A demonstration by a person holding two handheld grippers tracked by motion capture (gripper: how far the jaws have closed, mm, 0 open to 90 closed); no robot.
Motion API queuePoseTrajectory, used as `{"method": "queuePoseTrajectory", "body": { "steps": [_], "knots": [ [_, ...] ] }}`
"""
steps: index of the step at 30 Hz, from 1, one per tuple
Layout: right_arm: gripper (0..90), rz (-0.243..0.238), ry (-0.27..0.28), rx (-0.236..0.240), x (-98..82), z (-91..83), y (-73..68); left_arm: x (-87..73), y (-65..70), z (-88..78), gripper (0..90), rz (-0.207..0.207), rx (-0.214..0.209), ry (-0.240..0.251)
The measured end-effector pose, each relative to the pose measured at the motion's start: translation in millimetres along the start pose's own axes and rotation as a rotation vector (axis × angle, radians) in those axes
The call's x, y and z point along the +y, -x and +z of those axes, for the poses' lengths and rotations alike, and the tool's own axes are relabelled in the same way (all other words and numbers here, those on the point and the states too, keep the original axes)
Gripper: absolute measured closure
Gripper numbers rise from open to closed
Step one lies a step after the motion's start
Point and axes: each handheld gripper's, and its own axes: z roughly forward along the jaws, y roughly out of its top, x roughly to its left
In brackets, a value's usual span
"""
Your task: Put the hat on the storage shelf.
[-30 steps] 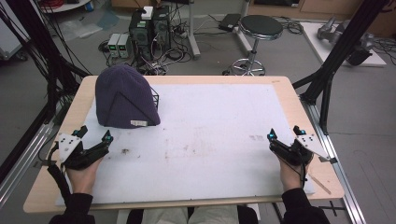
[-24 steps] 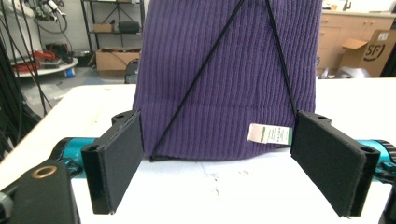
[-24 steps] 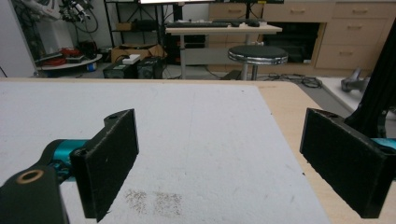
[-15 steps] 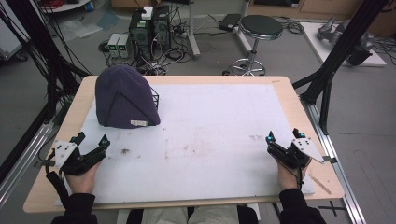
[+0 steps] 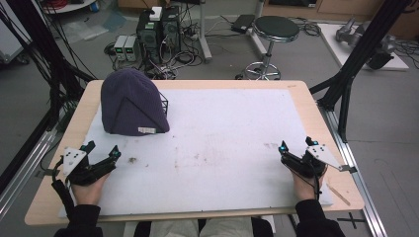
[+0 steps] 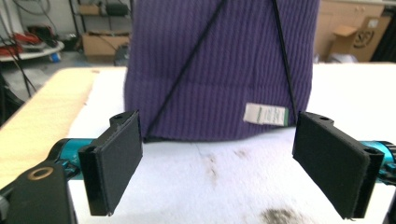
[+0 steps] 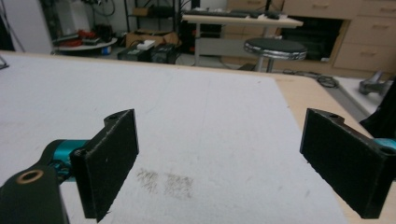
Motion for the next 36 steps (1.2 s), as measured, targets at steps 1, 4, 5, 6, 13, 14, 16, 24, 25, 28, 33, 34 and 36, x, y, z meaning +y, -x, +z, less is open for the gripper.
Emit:
{"method": "queuePoseTrajectory", "body": {
  "steps": [1, 4, 5, 6, 13, 14, 16, 24, 25, 28, 33, 34, 36],
  "knots": [
    [10.8, -0.008, -0.013, 0.010, -0.6, 1.4, -0.4, -0.5, 0.5, 0.9, 16.3, 0.002, -0.006, -0.006],
    [10.8, -0.022, -0.032, 0.027, -1.4, 3.6, -2.6, -0.8, 2.0, 1.8, 16.3, 0.007, -0.015, -0.007],
    [10.8, -0.025, -0.030, 0.030, -1.1, 3.6, -3.1, -0.6, 2.2, 1.6, 16.3, 0.008, -0.016, -0.007],
    [10.8, -0.024, -0.028, 0.030, -1.0, 3.4, -3.4, -0.7, 2.2, 1.7, 16.3, 0.008, -0.017, -0.006],
    [10.8, -0.020, -0.043, 0.035, -1.7, 3.4, -2.9, -0.9, 0.2, 0.8, 16.3, -0.002, -0.017, -0.005],
    [10.8, -0.019, -0.044, 0.036, -1.7, 3.6, -3.0, -0.9, 0.1, 0.7, 16.3, -0.002, -0.016, -0.004],
    [10.7, -0.017, -0.045, 0.040, -1.7, 3.9, -3.4, -0.9, -0.1, 0.5, 16.3, -0.002, -0.014, -0.004],
    [10.8, -0.017, -0.045, 0.048, -2.0, 4.6, -3.6, -1.4, 0.3, 1.2, 16.4, 0.000, -0.016, -0.005],
    [10.8, -0.018, -0.048, 0.048, -2.1, 4.5, -3.6, -1.4, 0.3, 1.3, 16.3, -0.001, -0.016, -0.004],
    [10.8, -0.015, -0.048, 0.049, -2.2, 4.5, -3.7, -1.3, 0.3, 1.1, 16.3, -0.001, -0.015, -0.001],
    [10.8, -0.021, -0.042, 0.046, -2.0, 4.4, -3.0, -1.3, 0.1, 0.7, 16.3, -0.001, -0.017, -0.003],
    [10.8, -0.020, -0.042, 0.046, -2.0, 4.4, -3.1, -1.4, 0.4, 1.0, 16.3, -0.003, -0.017, -0.001],
    [10.7, -0.019, -0.042, 0.047, -2.0, 4.6, -2.9, -1.3, 0.5, 1.1, 16.4, -0.001, -0.018, -0.002]
  ]
}}
